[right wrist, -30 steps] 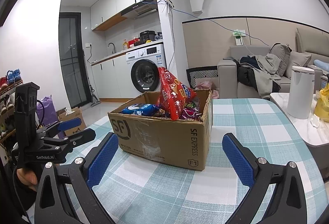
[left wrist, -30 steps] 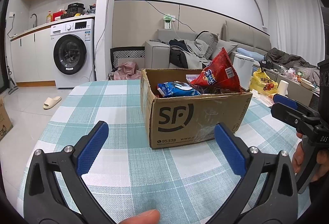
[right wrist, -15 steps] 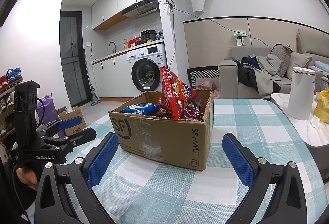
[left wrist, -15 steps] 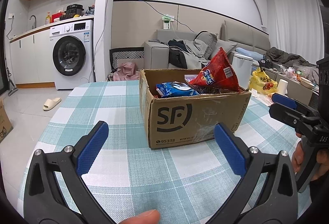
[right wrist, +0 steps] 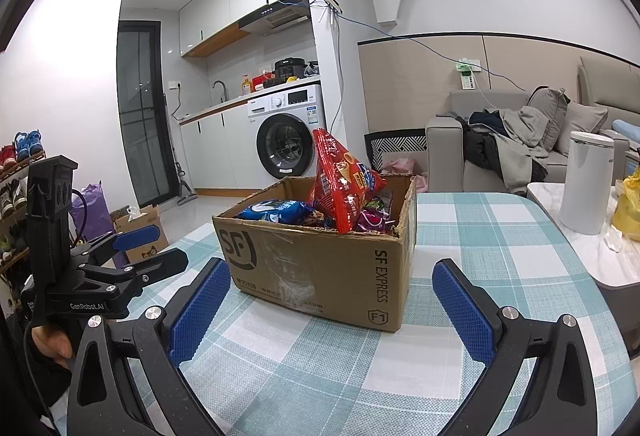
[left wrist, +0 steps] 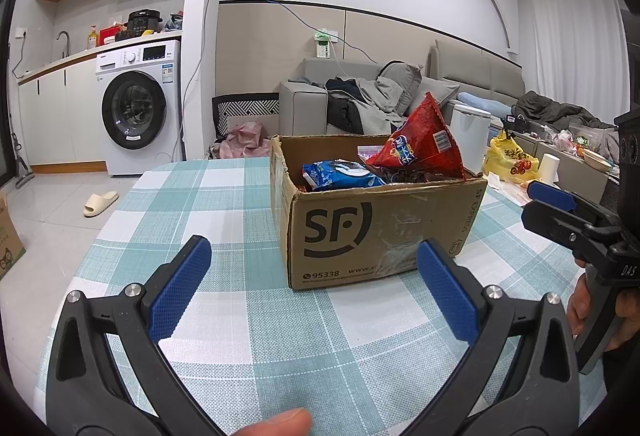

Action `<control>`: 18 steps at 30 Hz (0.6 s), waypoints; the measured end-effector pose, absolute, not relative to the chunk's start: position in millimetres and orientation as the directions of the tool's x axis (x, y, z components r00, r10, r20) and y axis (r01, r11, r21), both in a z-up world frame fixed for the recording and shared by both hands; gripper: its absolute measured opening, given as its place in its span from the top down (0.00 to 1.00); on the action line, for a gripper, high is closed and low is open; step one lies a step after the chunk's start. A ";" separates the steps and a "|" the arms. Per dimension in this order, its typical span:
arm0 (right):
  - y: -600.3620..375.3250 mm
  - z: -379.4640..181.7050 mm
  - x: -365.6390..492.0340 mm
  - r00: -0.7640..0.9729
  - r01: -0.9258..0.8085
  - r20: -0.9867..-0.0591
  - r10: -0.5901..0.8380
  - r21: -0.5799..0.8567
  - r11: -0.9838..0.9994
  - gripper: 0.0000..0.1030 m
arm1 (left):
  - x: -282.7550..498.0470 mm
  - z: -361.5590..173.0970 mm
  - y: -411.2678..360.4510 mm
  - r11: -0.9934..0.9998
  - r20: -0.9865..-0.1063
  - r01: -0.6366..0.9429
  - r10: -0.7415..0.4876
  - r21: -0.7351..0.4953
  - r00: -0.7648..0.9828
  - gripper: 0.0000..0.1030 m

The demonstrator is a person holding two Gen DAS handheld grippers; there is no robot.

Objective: Organize snacks

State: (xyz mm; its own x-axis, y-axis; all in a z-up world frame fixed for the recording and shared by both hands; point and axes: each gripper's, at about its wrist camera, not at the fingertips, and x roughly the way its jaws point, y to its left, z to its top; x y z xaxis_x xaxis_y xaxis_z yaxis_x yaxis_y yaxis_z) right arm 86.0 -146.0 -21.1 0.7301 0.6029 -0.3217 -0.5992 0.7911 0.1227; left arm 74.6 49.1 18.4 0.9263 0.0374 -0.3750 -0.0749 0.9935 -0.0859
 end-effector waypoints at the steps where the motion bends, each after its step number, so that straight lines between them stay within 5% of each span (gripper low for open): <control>1: -146.1 -21.1 86.1 0.730 -0.599 -0.322 0.603 0.122 0.791 0.00 | 74.5 18.4 49.0 0.993 -0.375 -0.075 0.038 -0.086 0.926 0.00; 18: -145.5 -21.2 85.5 0.730 -0.600 -0.322 0.603 0.121 0.791 0.00 | 75.8 17.8 49.1 0.994 -0.373 -0.074 0.037 -0.085 0.927 0.00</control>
State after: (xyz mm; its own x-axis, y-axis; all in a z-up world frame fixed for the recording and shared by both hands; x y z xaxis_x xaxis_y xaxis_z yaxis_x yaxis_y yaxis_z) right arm 85.5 -145.5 -21.2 0.7298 0.6030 -0.3221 -0.6000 0.7908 0.1210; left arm 75.8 49.1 17.8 0.9270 0.0368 -0.3732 -0.0735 0.9937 -0.0847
